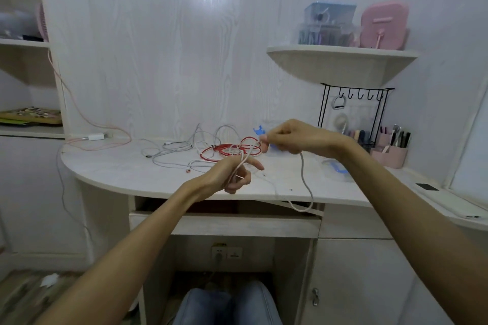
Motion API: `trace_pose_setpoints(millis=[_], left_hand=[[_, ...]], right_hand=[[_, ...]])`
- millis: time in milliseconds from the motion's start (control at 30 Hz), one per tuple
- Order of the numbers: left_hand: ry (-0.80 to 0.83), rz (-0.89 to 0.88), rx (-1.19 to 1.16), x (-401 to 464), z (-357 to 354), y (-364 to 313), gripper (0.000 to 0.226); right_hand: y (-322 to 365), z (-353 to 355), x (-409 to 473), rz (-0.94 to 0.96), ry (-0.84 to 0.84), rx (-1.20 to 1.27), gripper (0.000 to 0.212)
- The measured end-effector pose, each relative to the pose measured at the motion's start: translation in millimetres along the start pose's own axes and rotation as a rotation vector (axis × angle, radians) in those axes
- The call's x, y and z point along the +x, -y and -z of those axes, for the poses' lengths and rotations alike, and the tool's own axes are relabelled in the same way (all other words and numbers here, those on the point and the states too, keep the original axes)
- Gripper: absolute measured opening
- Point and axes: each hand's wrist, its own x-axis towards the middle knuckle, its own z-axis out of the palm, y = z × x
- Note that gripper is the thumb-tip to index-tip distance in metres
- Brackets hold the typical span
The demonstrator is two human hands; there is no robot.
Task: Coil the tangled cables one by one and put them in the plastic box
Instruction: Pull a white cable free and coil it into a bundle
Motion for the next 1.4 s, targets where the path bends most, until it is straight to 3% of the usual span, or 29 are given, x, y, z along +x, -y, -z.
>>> trace_pose_setpoints(millis=[133, 267, 467, 533, 600, 700, 833, 933, 1000, 1100, 1167, 1300, 1400], left_hand=[[0.052, 0.034, -0.402, 2, -6, -16, 0.039], [0.121, -0.022, -0.423, -5, -12, -33, 0.028], [0.308, -0.033, -0.302, -16, -18, -61, 0.025], [0.32, -0.064, -0.337, -18, -16, -65, 0.027], [0.274, -0.131, -0.441, -16, -14, -67, 0.032], [0.077, -0.232, -0.643, -9, -13, -73, 0.038], [-0.179, -0.293, -0.757, 5, -9, -66, 0.042], [-0.36, -0.287, -0.604, 13, 4, -56, 0.047], [-0.393, -0.258, -0.533, 16, 12, -48, 0.044], [-0.32, -0.168, -0.309, 14, 12, -36, 0.047], [-0.194, -0.111, -0.168, 8, 9, -27, 0.051], [0.093, -0.015, -0.064, 0, 2, -26, 0.029], [0.227, 0.031, -0.123, 1, -1, -34, 0.045]], right_hand=[[-7, 5, 14, -0.056, -0.227, 0.041, 0.034], [-15, 4, 23, -0.124, -0.43, 0.142, 0.036], [-7, -21, 28, -0.085, -0.375, 0.351, 0.041], [-3, -29, 27, -0.056, -0.329, 0.378, 0.033], [-2, -43, 26, -0.06, -0.361, 0.313, 0.018], [-3, -76, 28, -0.024, -0.401, 0.03, 0.027], [7, -98, 26, -0.135, -0.418, -0.169, 0.035], [13, -97, 10, -0.132, -0.218, -0.288, 0.032], [15, -93, -2, -0.113, -0.041, -0.31, 0.032], [23, -71, -11, -0.086, 0.183, -0.273, 0.035], [26, -47, -12, -0.06, 0.246, -0.221, 0.033], [27, -4, -5, -0.02, 0.148, -0.162, 0.031], [22, 15, 0, -0.031, 0.094, -0.156, 0.039]])
